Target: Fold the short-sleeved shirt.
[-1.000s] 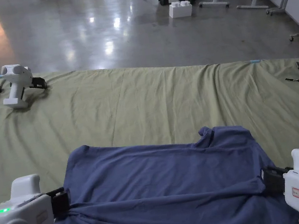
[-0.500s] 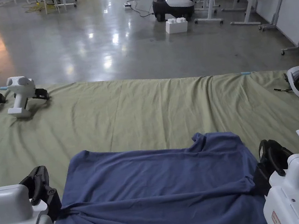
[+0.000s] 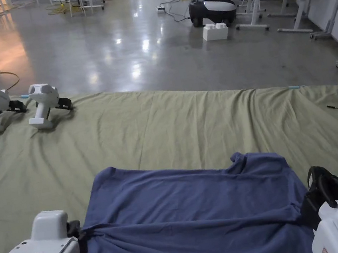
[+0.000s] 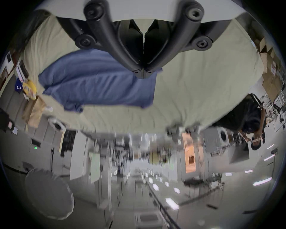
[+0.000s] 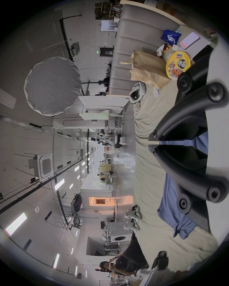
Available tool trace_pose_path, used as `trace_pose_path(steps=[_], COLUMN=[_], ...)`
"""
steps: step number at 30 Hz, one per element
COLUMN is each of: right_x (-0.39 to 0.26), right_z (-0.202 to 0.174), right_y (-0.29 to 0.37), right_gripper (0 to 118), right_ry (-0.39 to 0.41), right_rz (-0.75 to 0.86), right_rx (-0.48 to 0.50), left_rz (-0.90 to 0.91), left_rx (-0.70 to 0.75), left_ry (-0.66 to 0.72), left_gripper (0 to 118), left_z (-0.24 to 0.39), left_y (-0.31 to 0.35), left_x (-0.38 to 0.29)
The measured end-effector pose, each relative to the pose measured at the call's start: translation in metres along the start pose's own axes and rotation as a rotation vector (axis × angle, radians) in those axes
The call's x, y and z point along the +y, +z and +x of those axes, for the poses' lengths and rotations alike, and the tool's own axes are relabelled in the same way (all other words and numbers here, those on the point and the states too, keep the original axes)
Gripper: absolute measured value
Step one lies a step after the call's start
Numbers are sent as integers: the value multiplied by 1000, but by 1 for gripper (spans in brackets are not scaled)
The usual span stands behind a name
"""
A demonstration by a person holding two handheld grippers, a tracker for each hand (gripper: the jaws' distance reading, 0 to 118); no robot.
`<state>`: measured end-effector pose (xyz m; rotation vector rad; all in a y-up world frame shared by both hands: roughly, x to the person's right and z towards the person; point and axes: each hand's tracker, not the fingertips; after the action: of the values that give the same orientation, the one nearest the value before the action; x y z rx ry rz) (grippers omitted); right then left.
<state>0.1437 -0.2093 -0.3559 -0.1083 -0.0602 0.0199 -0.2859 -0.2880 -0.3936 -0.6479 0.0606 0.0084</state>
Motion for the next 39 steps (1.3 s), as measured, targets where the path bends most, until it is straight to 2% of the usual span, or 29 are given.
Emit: trace_pose_path(steps=[6,7,9,10,13,14,20,21,24,25,27,30,34,39], right_x=[-10,-12,-15,-17,-20,-21,-28,-30,-37,-41,-49,-66,-96,-125], right_z=[2,3,4,5,9,10,20,23,33,38,51,74,102,116], right_y=[-8,-10,-12,-12,-14,-14,-20,-22,-31,-36,-47,-71,-105,-143], right_gripper=[6,6,6,6,6,6,6,6,6,7,18,23,51,78], right_ry=[25,31,43,50,62,65,56,48,29,31,22,-11,-66,-49], right_rz=[-64,-75,-92,-98,-113,-119,-167,-183,-262,-304,-386,-566,-796,-936], right_rx=[4,5,6,3,-5,-8,-24,-23,-29,-38,-42,-49,-43,-49], left_rz=[-270,-322,-417,-455,-564,-544,-546,-539,-502,-497,-492,-472,-430,-396], left_rx=[-23,-14,-55,-81,-27,-50,42,49,35,31,18,4,-20,-29], left_ry=[58,72,122,138,86,84,16,7,-26,-48,-94,-101,-88,-80], left_gripper=[3,14,62,70,69,70,69,65,26,18,12,12,11,11], left_z=[-21,-25,-27,-27,-19,-16,8,9,19,19,23,16,7,7], left_y=[-73,-84,-96,-100,-112,-112,-100,-101,-91,-93,-90,-85,-75,-63], left_x=[-3,-2,-1,-2,-6,-6,-1,-2,-5,-6,-8,-8,-7,-4])
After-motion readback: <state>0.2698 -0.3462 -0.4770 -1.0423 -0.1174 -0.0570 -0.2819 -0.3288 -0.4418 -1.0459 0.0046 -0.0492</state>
